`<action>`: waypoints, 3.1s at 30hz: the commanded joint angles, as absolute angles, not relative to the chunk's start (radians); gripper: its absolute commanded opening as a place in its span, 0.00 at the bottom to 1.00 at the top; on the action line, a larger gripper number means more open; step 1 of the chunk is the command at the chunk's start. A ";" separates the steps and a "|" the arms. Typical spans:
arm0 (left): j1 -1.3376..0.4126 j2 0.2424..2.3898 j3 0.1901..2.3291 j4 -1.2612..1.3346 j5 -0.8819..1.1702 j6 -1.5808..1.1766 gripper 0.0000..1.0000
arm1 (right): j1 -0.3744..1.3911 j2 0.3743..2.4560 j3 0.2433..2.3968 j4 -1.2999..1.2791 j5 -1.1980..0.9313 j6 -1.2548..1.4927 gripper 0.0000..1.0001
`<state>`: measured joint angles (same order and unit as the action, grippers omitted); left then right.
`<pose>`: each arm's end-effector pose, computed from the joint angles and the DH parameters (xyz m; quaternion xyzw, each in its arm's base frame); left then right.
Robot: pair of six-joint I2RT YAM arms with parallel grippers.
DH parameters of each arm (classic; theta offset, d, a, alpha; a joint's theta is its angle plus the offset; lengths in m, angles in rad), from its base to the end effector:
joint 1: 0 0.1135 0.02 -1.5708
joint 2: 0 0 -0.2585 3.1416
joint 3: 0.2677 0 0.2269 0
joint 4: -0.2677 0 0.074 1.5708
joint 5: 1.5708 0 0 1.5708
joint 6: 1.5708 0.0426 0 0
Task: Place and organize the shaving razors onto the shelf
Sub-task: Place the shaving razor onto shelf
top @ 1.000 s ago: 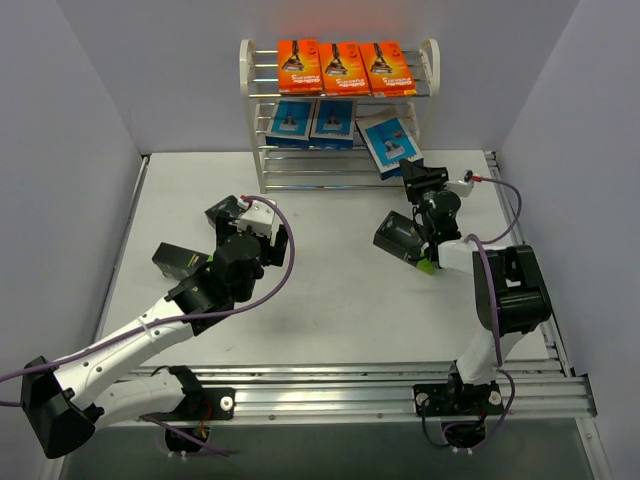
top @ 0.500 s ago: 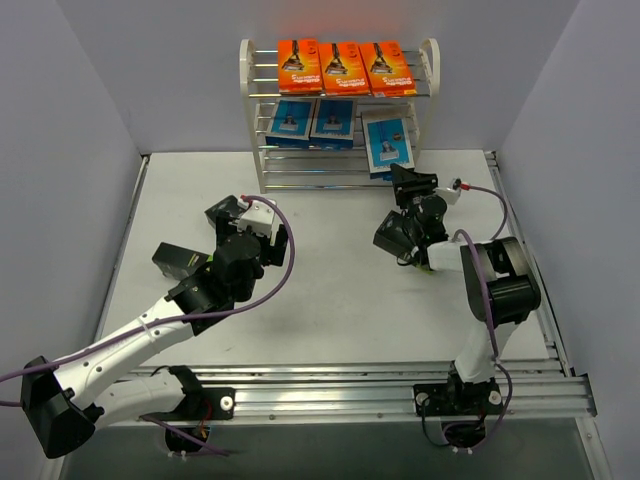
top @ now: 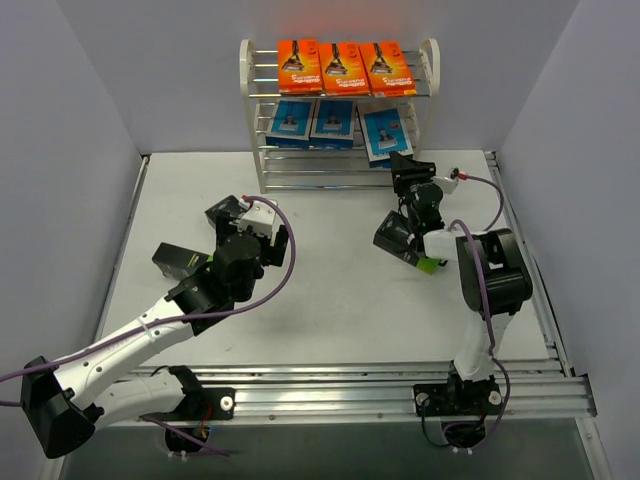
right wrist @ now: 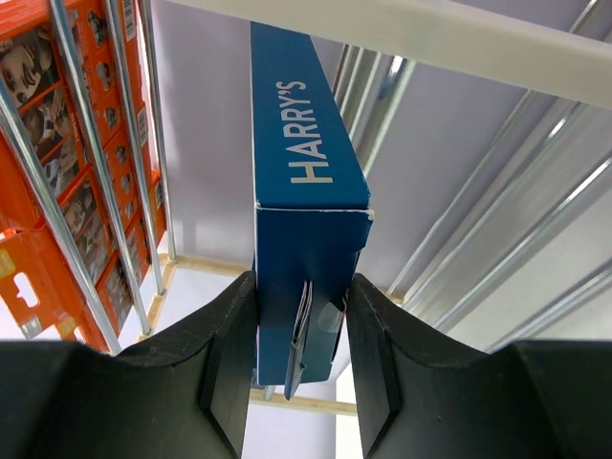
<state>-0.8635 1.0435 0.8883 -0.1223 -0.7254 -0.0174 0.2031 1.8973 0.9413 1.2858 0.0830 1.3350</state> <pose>0.1626 -0.1467 0.3334 0.1114 0.7682 0.0160 0.6303 0.3811 0.0749 0.2519 0.3400 0.4723 0.5480 0.6009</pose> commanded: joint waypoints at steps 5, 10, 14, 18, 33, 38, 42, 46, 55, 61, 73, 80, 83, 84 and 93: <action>-0.868 1.034 0.896 -0.078 -0.735 -0.009 0.96 | 0.218 1.910 1.066 1.509 0.106 1.330 0.01; -0.867 1.034 0.894 -0.075 -0.736 -0.008 0.96 | 0.218 1.928 1.094 1.493 0.097 1.335 0.16; -0.867 1.034 0.894 -0.074 -0.738 -0.005 0.96 | 0.218 1.937 1.114 1.474 0.086 1.336 0.21; -0.867 1.035 0.894 -0.072 -0.738 -0.003 0.96 | 0.219 1.948 1.134 1.457 0.086 1.338 0.22; -0.867 1.039 0.894 -0.075 -0.730 -0.006 0.96 | 0.256 1.965 1.121 1.485 0.235 1.393 0.00; -0.867 1.039 0.894 -0.075 -0.732 -0.006 0.96 | 0.270 1.974 1.121 1.497 0.299 1.400 0.00; -0.867 1.039 0.896 -0.074 -0.730 -0.006 0.96 | 0.273 1.971 1.111 1.486 0.337 1.411 0.00; -0.867 1.037 0.896 -0.074 -0.730 -0.006 0.96 | 0.275 1.973 1.118 1.477 0.348 1.410 0.02; -0.867 1.031 0.894 -0.074 -0.732 -0.006 0.96 | 0.285 1.994 1.164 1.453 0.350 1.410 0.10; -0.868 1.032 0.894 -0.074 -0.729 -0.006 0.96 | 0.287 2.002 1.189 1.437 0.336 1.394 0.29; -0.868 1.029 0.891 -0.069 -0.729 -0.002 0.96 | 0.287 2.014 1.200 1.419 0.299 1.361 0.62; -0.868 1.028 0.893 -0.069 -0.724 -0.002 0.96 | 0.285 2.013 1.190 1.427 0.262 1.364 0.64; -0.868 1.026 0.894 -0.072 -0.724 -0.002 0.96 | 0.285 1.997 1.177 1.411 0.244 1.359 0.64; -0.868 1.026 0.894 -0.071 -0.723 -0.002 0.96 | 0.284 1.984 1.172 1.393 0.241 1.353 0.66; -0.867 1.022 0.894 -0.072 -0.719 -0.003 0.96 | 0.269 1.873 1.115 1.224 0.201 1.324 0.71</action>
